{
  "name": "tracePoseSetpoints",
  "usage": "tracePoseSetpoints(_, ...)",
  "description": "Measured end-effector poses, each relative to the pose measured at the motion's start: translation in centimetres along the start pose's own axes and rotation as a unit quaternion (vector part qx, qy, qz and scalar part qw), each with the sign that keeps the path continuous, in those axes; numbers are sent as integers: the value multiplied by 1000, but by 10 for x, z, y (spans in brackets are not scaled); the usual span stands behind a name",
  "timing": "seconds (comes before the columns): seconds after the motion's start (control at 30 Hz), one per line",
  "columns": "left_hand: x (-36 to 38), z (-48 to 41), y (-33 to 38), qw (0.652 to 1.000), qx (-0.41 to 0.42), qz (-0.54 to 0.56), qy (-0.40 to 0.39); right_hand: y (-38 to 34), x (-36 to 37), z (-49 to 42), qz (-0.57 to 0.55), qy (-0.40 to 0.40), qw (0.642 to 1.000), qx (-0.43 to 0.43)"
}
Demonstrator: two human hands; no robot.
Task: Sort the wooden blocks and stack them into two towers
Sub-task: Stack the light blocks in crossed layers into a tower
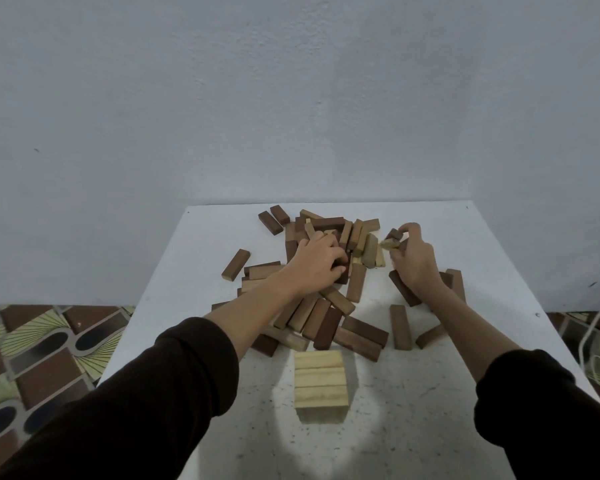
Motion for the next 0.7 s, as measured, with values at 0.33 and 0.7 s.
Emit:
tracePoseSetpoints(0.33, -2, 1, -2, 1000, -10, 22, 9, 0, 13, -2, 52, -30, 995, -81)
tracePoseSetpoints(0.7, -2, 2, -2, 999, -19, 31, 12, -3, 22, -1, 141, -70, 983, -92)
Point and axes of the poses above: each hand's wrist, its own z-axis away from the middle knuckle, its own x-axis out of the palm, y = z × x, the point moved 3 cm from there along -z, towards the middle knuckle, and after that the axes turned 15 degrees about y, right-handed, at the moved point
